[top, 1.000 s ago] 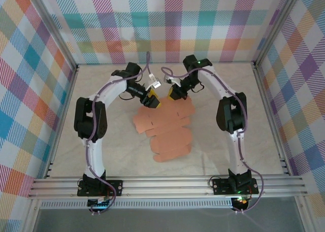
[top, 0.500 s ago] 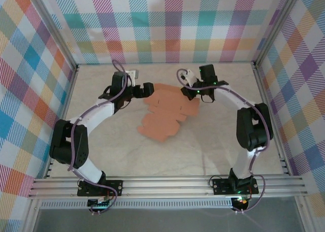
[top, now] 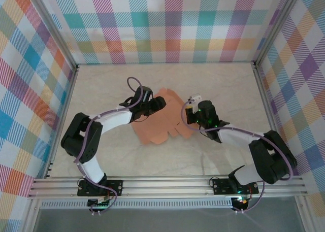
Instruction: Fold the paper box
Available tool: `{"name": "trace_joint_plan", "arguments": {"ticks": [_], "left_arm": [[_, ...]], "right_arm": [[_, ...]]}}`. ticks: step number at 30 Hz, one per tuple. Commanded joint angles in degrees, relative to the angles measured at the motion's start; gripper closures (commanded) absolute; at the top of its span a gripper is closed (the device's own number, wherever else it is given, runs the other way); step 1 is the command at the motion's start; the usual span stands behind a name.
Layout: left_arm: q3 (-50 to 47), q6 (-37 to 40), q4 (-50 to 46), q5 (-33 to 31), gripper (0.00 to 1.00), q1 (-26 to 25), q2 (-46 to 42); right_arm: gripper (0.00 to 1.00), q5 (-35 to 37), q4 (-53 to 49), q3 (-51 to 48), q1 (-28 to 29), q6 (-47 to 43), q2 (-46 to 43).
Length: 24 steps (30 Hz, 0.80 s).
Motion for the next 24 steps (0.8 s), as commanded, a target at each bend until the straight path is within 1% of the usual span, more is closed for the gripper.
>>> {"name": "trace_joint_plan", "arguments": {"ticks": [1, 4, 5, 8, 10, 12, 13, 14, 16, 19, 22, 24], "left_arm": [[0.1, -4.1, 1.6, 1.0, 0.47, -0.8, 2.6], [-1.9, -4.6, 1.8, 0.7, 0.57, -1.0, 3.6], [-2.4, -4.7, 1.9, 0.7, 0.59, -1.0, 3.7], [-4.0, -4.3, 1.7, 0.9, 0.62, -1.5, 4.3], [-4.4, -3.7, 0.9, 1.4, 0.62, -1.7, 5.0], [-4.7, -2.7, 0.2, 1.9, 0.62, -1.7, 5.7], [-5.3, -2.4, -0.1, 1.8, 0.63, -1.7, 6.0], [-5.9, -2.1, -0.1, 1.8, 0.63, -1.7, 6.2], [-6.9, -1.3, -0.3, 1.8, 0.63, -1.7, 6.6], [-7.7, -0.2, -0.4, 1.7, 0.63, -1.7, 6.7], [-8.0, 0.8, -0.4, 1.7, 0.63, -1.7, 6.7], [-8.2, 1.3, -0.3, 1.7, 0.63, -1.7, 6.8]], "right_arm": [[1.0, 5.4, 4.2, -3.7, 0.8, 6.6, -4.2], [0.99, 3.9, 2.8, -5.3, 0.7, 7.4, -5.9], [0.98, 3.4, 2.4, -5.5, 0.7, 7.3, -6.2], [0.89, 1.3, 0.6, -5.1, 0.7, 6.9, -6.9], [0.82, 1.0, -0.6, -4.8, 0.7, 6.7, -7.1], [0.64, 1.4, -2.5, -4.2, 0.7, 6.6, -7.2], [0.52, 1.6, -4.4, -3.3, 0.4, 6.7, -7.3], [0.43, 0.8, -6.7, -2.1, -0.2, 7.0, -7.3], [0.32, -3.5, -10.6, 0.2, -2.8, 7.8, -7.4], [0.2, -10.4, -15.9, 4.4, -7.5, 8.7, -6.6], [0.16, -20.2, -25.5, 12.1, -13.3, 7.4, -1.8], [0.2, -27.4, -31.3, 17.5, -16.5, 5.3, 3.3]]}}
